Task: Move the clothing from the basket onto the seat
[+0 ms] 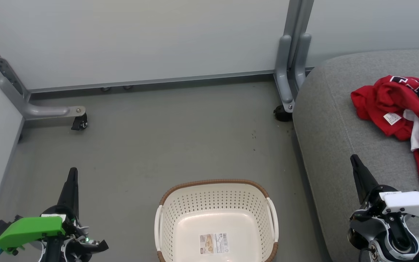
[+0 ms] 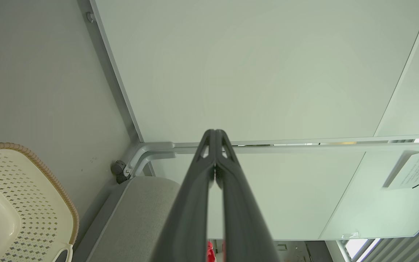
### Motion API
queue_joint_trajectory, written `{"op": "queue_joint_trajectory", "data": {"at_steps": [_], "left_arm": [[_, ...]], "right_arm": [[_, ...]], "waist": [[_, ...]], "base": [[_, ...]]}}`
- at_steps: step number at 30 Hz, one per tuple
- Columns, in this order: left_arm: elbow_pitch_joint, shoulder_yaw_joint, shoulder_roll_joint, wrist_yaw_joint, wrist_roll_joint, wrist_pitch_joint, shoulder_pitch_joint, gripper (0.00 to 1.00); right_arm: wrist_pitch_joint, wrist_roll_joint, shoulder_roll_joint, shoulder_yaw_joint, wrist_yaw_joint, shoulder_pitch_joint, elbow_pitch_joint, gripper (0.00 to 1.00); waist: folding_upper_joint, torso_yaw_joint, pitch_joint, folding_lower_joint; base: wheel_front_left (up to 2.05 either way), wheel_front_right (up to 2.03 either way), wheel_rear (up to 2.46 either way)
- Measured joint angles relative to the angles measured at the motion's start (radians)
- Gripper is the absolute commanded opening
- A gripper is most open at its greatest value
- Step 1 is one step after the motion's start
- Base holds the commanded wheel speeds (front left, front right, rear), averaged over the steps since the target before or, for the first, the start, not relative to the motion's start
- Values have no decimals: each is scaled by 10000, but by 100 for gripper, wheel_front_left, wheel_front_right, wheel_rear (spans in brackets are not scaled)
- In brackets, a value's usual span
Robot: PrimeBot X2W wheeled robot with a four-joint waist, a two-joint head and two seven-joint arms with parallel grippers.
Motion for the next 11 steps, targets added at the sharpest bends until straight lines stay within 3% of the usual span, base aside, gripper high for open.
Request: {"op": "queue_joint_trajectory", "data": {"at_steps": [11], "left_arm": [[4, 42, -21, -2, 2, 40, -9, 0]], "right_arm": [[10, -2, 19, -33, 0, 0, 2, 0]], "waist": [[0, 0, 0, 0]], "base": [[0, 0, 0]]}}
